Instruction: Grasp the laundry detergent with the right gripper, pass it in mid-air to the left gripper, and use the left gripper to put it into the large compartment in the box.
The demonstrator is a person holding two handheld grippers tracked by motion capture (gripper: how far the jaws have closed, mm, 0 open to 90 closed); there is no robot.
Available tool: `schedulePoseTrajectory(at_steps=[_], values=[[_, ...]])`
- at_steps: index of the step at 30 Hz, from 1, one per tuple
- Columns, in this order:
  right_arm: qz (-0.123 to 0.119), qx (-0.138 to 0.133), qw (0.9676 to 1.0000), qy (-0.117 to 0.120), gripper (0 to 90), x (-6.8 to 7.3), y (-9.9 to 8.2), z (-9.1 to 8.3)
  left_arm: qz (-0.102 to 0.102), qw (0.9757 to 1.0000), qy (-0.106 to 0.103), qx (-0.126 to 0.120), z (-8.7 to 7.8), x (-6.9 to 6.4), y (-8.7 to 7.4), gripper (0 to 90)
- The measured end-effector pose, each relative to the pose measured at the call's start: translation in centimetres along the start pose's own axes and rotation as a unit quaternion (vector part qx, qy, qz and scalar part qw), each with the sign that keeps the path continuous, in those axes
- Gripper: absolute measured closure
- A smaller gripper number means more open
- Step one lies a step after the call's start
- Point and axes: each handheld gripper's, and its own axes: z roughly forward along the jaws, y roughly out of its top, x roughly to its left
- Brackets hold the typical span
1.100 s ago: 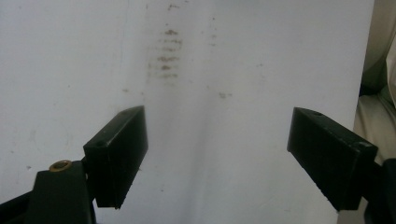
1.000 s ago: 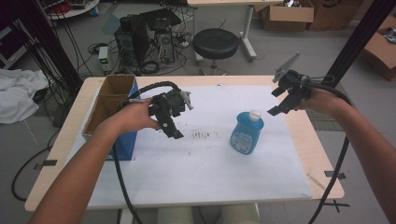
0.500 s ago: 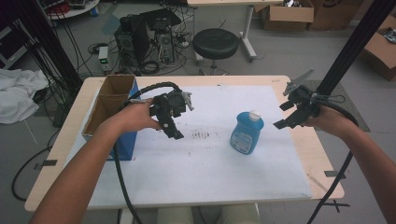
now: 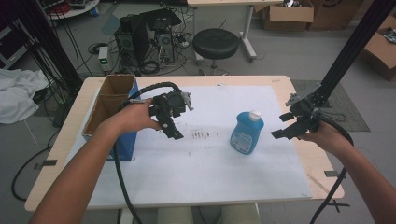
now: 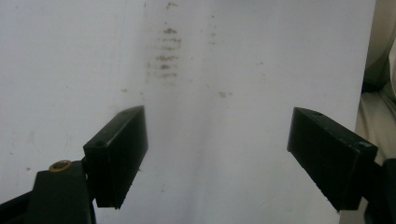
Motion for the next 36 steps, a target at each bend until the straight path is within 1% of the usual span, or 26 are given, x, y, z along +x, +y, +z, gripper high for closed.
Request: schedulePoseTrajectory(at_steps=[8,11,14,15,18,20,25,27,28,29,31,32,33,36], values=[[0.018,-0.037,0.9991,-0.006,16.3,1.5,-0.8,0.4,0.001,1.0,0.001,-0.002,0.1,0.0,0.0,20.8],[0.02,-0.042,0.9989,-0.005,16.4,1.8,-0.9,0.5,0.0,1.0,0.002,-0.002,0.1,0.0,0.1,20.8],[0.034,-0.055,0.9979,-0.006,16.1,2.3,-1.4,0.9,0.001,1.0,0.002,-0.003,0.1,0.0,0.1,20.8],[0.034,-0.055,0.9979,-0.006,16.1,2.3,-1.4,0.9,0.001,1.0,0.003,-0.005,0.1,0.0,0.1,20.8],[0.045,-0.067,0.9968,-0.001,16.0,2.7,-2.0,1.4,0.001,1.0,0.002,-0.003,0.1,0.0,0.2,20.7],[0.049,-0.073,0.9962,-0.002,15.9,2.9,-2.3,1.7,0.001,1.0,0.002,-0.003,0.1,0.0,0.2,20.7],[0.063,-0.105,0.9925,-0.009,15.7,3.3,-3.1,2.3,0.001,1.0,0.003,-0.004,0.2,0.0,0.2,20.7],[0.064,-0.114,0.9914,-0.013,15.7,3.5,-3.4,2.6,0.0,1.0,0.002,-0.003,0.2,0.1,0.2,20.7],[0.065,-0.119,0.9907,-0.014,15.7,3.6,-3.5,2.7,0.003,1.0,0.002,0.0,0.2,0.1,0.2,20.7],[0.065,-0.124,0.9901,-0.015,15.7,3.8,-3.5,2.9,0.001,1.0,0.002,-0.002,0.2,0.1,0.2,20.8],[0.067,-0.144,0.9872,-0.017,15.7,4.1,-3.7,3.2,0.001,1.0,0.002,-0.002,0.3,0.1,0.2,20.7],[0.067,-0.144,0.9872,-0.017,15.7,4.1,-3.7,3.2,0.001,1.0,0.002,-0.001,0.3,0.1,0.2,20.7],[0.069,-0.154,0.9855,-0.023,15.7,4.3,-3.8,3.4,0.0,1.0,0.002,0.0,0.3,0.1,0.2,20.8],[0.074,-0.167,0.9829,-0.023,15.4,4.5,-3.9,3.9,0.0,1.0,0.002,-0.002,0.3,0.1,0.2,20.8]])
